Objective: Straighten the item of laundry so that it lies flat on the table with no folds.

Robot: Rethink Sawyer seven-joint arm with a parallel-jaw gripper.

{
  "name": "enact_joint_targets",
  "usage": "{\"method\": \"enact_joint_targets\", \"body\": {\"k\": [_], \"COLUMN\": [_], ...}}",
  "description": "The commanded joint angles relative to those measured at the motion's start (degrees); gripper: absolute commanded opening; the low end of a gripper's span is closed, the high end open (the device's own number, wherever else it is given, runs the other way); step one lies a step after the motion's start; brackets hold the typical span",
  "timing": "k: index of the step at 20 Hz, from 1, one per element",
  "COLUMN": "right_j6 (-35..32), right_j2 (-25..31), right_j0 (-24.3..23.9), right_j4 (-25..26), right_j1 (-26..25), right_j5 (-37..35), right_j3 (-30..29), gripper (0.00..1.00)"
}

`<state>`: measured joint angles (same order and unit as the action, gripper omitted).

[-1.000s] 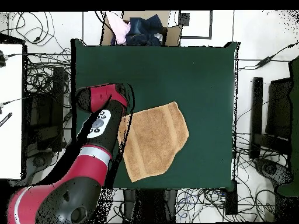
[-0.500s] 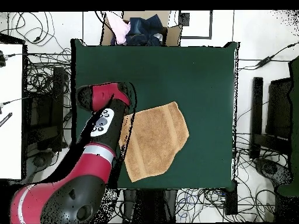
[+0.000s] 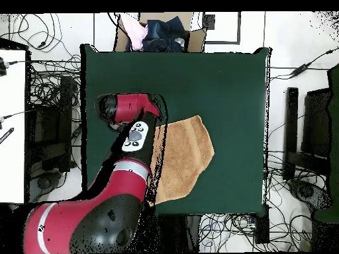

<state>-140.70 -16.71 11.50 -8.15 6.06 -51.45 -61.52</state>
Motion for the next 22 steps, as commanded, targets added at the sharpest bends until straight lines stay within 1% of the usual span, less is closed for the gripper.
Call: {"method": "enact_joint_targets", "body": {"k": [1, 4, 7, 12, 15, 18, 22], "right_j6": [4.6, 4.7, 4.2, 4.7, 5.0, 4.4, 3.1], "right_j2": [9.6, 10.3, 10.7, 10.9, 11.0, 11.6, 12.3], "right_j0": [-3.9, -4.4, -4.6, -4.7, -4.7, -4.2, -3.8], "right_j4": [3.4, 3.9, 4.5, 4.5, 4.7, 4.3, 4.1], "right_j1": [-3.6, -2.4, -2.1, 1.5, 3.6, 7.0, 9.6], "right_j5": [9.3, 8.7, 10.0, 6.3, 5.5, 4.7, 2.4], "right_j3": [-12.2, -13.0, -13.5, -15.8, -17.5, -21.1, -23.0], "gripper": [1.00, 1.00, 1.00, 1.00, 1.00, 1.00, 1.00]}}
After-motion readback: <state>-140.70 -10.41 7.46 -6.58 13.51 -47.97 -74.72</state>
